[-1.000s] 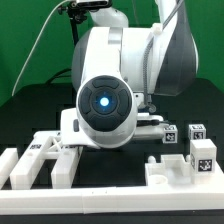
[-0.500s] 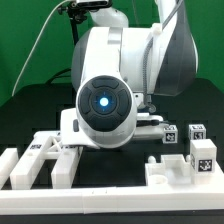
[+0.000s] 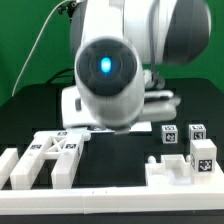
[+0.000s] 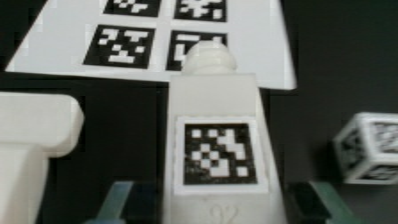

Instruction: Assemble chair

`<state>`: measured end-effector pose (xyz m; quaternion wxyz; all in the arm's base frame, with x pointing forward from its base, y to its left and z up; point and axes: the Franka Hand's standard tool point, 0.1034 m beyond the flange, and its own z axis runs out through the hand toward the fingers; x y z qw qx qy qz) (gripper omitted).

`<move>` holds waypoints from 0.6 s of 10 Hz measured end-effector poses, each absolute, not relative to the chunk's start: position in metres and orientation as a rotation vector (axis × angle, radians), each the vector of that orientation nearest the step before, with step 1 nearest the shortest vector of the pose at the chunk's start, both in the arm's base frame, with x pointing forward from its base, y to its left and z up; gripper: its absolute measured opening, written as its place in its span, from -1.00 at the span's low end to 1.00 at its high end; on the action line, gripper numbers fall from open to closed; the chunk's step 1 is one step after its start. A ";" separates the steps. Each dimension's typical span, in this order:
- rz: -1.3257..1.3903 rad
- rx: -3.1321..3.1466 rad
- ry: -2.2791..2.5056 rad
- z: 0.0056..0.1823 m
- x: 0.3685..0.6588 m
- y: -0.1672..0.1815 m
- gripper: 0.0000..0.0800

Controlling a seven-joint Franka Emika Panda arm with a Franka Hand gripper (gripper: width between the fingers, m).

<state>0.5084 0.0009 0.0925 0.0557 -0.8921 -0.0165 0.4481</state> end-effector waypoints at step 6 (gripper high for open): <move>0.591 -2.976 -0.029 0.109 0.556 0.024 -0.29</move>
Offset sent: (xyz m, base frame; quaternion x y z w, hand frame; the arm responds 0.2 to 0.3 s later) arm 0.0000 0.0000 0.0000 0.0000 0.1938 0.0000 0.9810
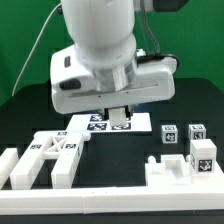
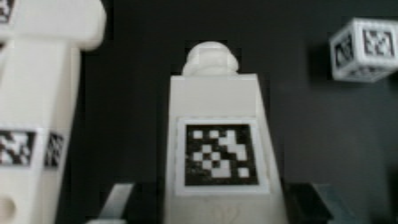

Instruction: Assemble chair

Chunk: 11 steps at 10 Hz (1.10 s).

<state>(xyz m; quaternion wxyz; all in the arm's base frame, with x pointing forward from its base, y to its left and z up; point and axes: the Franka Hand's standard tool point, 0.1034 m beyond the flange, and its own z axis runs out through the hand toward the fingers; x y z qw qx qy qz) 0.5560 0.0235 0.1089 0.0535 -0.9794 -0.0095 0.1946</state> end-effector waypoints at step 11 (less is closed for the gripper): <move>-0.816 -3.028 -0.015 0.131 0.642 0.031 -0.29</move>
Offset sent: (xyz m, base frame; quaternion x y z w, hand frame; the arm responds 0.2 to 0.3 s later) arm 0.0000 0.0000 0.0000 0.0000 0.1296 0.0000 0.9916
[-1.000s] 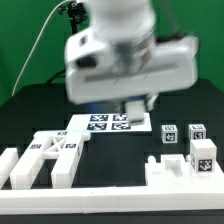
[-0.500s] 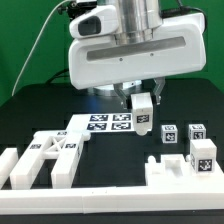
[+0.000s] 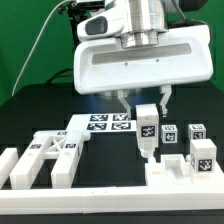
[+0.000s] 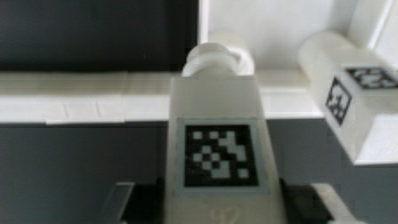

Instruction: Assemble chair

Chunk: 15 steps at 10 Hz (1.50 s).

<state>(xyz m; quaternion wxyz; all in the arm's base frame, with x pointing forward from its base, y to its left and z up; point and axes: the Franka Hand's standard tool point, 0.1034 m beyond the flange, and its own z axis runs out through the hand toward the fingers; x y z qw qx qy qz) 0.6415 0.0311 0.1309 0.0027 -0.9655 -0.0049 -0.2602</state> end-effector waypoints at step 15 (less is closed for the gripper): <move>-0.873 -3.015 -0.011 0.094 0.636 0.051 -0.29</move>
Offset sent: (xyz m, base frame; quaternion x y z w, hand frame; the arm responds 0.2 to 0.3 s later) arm 0.0000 0.0000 0.0000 0.0000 0.0000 0.0000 1.0000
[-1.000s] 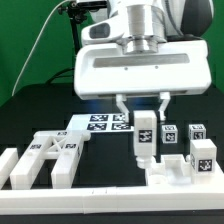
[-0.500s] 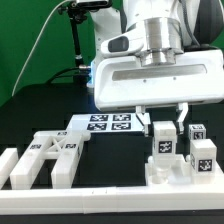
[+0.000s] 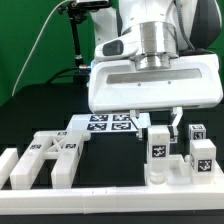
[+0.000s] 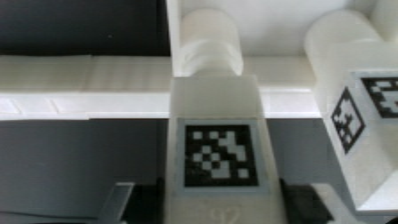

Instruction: Assemble chair

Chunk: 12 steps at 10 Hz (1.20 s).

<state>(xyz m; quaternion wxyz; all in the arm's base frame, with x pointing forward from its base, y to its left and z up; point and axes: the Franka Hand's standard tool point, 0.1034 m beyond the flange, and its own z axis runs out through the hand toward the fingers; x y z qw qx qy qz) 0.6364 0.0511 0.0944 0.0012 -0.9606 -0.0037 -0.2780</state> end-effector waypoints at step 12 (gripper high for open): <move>-0.878 -3.025 -0.010 0.076 0.637 0.048 0.54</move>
Offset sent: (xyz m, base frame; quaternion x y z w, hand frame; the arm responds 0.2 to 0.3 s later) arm 0.0071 0.0022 -0.0101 0.0031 0.0176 0.0016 0.9998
